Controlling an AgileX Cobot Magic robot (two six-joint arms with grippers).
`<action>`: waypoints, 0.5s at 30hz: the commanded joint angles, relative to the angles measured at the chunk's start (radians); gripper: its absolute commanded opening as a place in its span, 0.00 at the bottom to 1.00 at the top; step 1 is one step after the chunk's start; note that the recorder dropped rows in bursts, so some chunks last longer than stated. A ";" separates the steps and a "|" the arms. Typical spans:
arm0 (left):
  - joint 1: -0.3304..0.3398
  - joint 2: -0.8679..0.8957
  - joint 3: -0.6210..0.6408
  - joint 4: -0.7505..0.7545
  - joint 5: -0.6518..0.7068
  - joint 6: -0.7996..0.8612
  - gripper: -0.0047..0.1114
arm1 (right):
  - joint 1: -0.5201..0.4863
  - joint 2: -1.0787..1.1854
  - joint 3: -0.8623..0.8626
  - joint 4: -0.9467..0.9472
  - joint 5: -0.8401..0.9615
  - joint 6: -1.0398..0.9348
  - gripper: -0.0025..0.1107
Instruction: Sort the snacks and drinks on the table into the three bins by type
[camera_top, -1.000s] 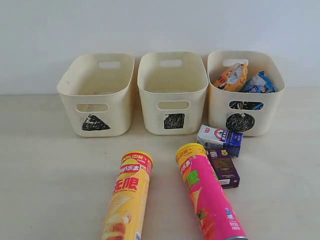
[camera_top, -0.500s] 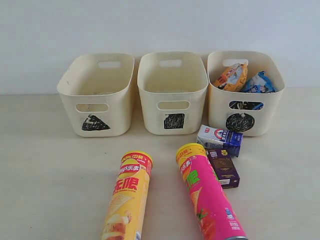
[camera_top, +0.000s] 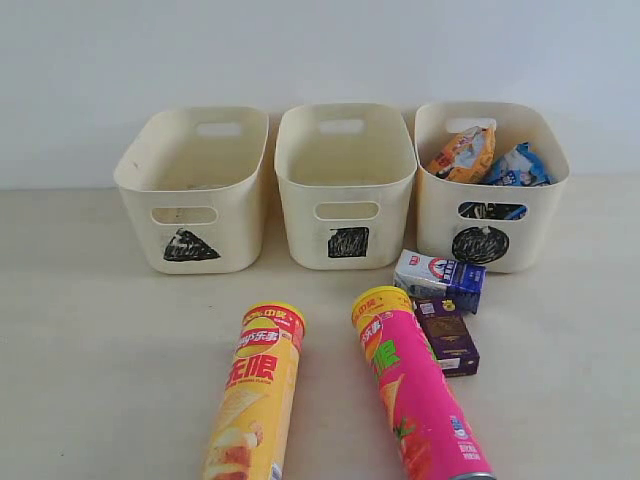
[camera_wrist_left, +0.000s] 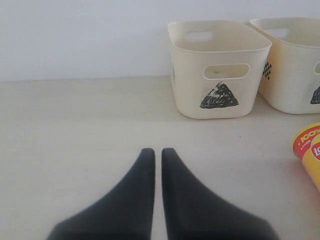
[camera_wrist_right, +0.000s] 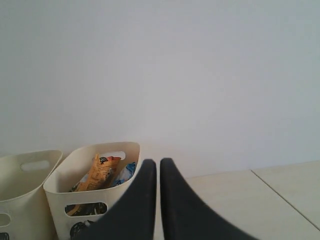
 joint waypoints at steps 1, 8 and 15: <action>0.003 -0.003 0.004 0.000 -0.009 -0.006 0.07 | -0.007 -0.005 0.004 -0.007 0.001 -0.016 0.02; 0.003 -0.003 0.004 0.000 -0.009 -0.006 0.07 | 0.025 -0.007 0.004 -0.007 0.120 -0.025 0.02; 0.003 -0.003 0.004 0.000 -0.009 -0.006 0.07 | 0.091 -0.027 0.176 -0.007 0.069 -0.040 0.02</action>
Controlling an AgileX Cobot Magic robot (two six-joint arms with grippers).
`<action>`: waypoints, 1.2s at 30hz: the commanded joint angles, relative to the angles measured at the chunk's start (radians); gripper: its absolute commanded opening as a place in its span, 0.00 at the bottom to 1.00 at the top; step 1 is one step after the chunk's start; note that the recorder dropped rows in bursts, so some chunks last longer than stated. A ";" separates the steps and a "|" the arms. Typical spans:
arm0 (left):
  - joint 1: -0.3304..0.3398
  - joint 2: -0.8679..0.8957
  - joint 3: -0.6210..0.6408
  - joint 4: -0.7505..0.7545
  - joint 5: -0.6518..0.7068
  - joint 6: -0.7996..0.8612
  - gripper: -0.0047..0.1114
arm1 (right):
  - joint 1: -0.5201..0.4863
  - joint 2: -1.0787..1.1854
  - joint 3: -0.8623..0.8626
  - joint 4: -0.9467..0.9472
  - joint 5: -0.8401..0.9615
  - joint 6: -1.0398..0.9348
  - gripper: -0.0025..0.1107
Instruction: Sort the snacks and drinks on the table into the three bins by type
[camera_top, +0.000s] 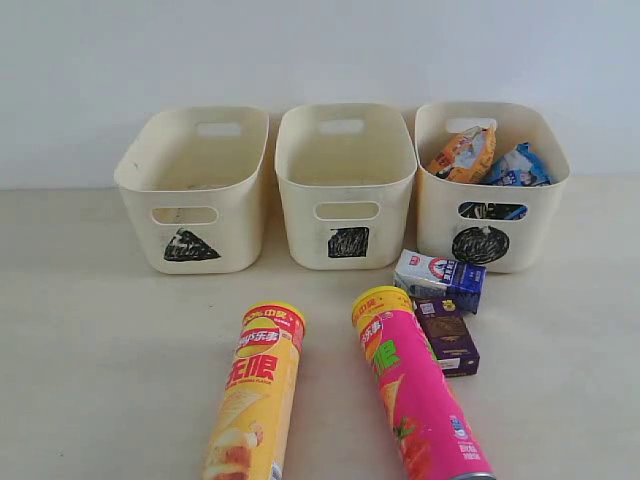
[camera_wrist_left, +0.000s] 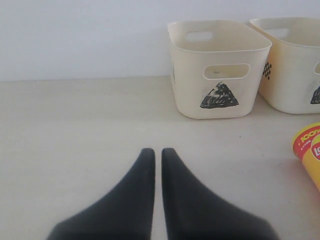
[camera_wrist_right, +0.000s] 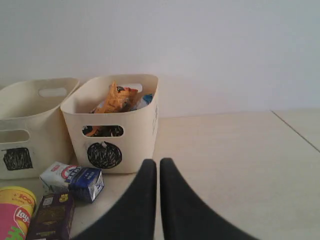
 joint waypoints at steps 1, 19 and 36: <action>0.003 -0.003 0.004 0.000 -0.009 -0.006 0.07 | 0.003 -0.009 0.088 -0.007 -0.087 -0.015 0.02; 0.003 -0.003 0.004 0.000 -0.008 -0.006 0.07 | 0.003 -0.009 0.088 -0.009 0.127 -0.017 0.02; 0.003 -0.003 0.004 -0.033 -0.091 -0.013 0.07 | 0.003 -0.009 0.088 -0.007 0.127 -0.017 0.02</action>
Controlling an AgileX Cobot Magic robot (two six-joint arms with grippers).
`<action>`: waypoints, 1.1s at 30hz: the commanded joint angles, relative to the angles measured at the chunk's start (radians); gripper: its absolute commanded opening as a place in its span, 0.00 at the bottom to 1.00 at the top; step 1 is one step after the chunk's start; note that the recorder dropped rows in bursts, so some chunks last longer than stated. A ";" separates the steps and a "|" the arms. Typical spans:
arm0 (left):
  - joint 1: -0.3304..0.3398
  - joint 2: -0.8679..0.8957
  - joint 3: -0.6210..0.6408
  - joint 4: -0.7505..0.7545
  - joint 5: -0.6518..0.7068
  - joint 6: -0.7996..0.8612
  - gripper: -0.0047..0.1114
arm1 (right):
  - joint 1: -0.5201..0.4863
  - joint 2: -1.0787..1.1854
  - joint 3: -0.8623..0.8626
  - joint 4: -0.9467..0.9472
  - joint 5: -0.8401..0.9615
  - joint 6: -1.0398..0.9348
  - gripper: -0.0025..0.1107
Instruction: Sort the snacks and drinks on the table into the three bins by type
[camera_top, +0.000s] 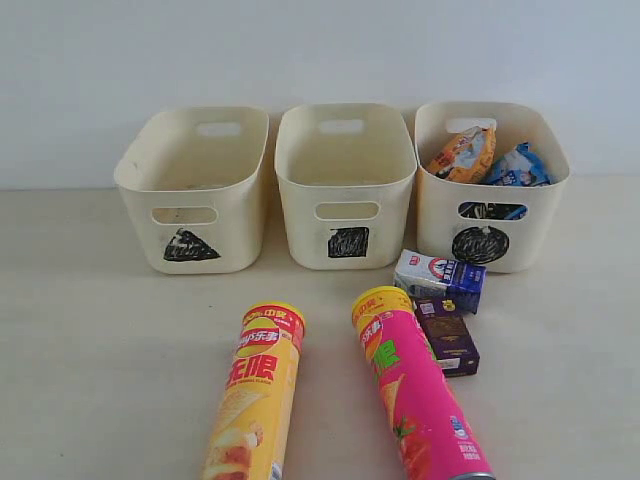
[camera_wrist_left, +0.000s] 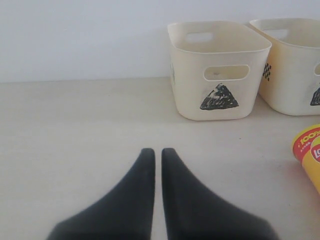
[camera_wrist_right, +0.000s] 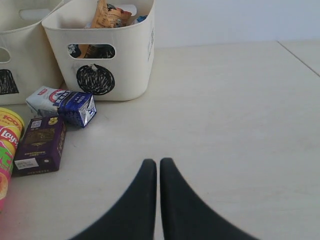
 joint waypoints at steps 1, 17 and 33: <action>0.003 -0.003 0.004 -0.033 -0.135 -0.013 0.07 | 0.001 -0.007 0.004 -0.001 -0.003 -0.003 0.02; 0.002 0.019 -0.052 -0.089 -0.543 -0.328 0.07 | 0.001 -0.007 0.004 -0.001 -0.029 -0.003 0.02; 0.002 0.774 -0.637 0.002 0.058 -0.046 0.07 | 0.001 -0.007 0.004 -0.001 -0.029 -0.003 0.02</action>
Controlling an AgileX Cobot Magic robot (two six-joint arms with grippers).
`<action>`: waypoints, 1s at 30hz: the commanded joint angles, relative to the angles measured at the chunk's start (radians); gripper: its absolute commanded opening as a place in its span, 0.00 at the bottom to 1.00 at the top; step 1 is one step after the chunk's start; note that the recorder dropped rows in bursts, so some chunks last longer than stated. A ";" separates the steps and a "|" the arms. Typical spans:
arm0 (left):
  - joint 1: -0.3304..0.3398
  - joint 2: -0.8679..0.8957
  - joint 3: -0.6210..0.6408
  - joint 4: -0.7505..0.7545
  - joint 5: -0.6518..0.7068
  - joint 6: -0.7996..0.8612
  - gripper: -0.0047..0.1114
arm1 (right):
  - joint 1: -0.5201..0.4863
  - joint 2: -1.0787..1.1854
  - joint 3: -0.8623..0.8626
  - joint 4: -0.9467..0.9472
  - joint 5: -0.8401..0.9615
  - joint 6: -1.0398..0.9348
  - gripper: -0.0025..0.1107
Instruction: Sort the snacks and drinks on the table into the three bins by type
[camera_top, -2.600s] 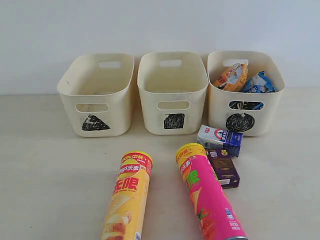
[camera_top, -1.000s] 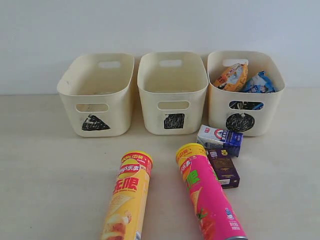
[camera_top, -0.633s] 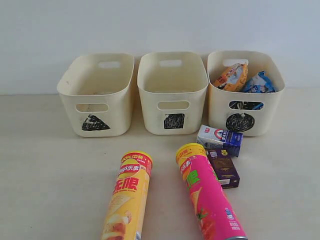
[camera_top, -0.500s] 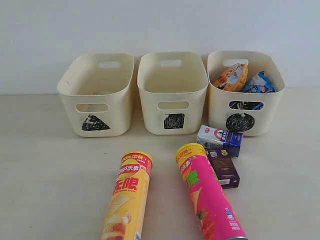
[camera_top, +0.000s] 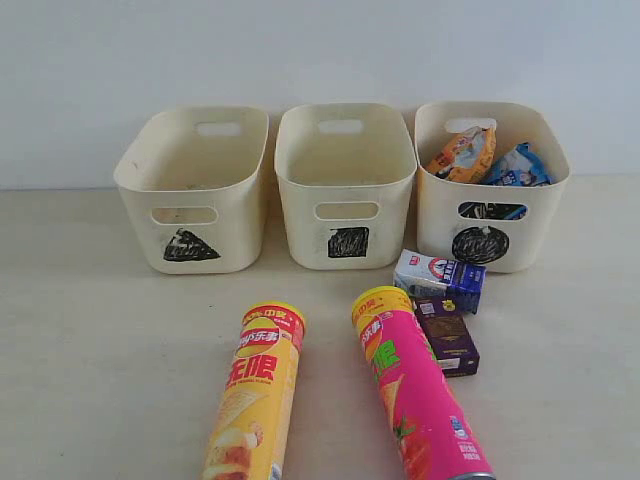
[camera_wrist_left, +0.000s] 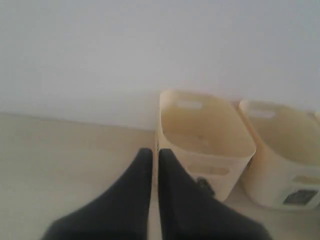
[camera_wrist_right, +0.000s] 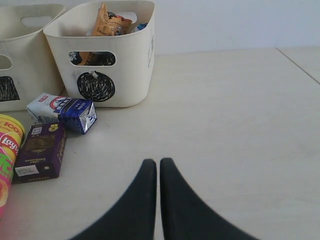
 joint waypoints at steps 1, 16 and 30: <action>0.002 0.183 -0.142 0.006 0.206 0.120 0.07 | 0.001 -0.007 0.004 -0.001 -0.009 -0.001 0.02; -0.152 0.521 -0.390 -0.044 0.577 0.325 0.07 | 0.001 -0.007 0.004 -0.001 -0.009 -0.001 0.02; -0.440 0.711 -0.411 -0.085 0.567 0.256 0.10 | 0.001 -0.007 0.004 -0.001 -0.009 -0.001 0.02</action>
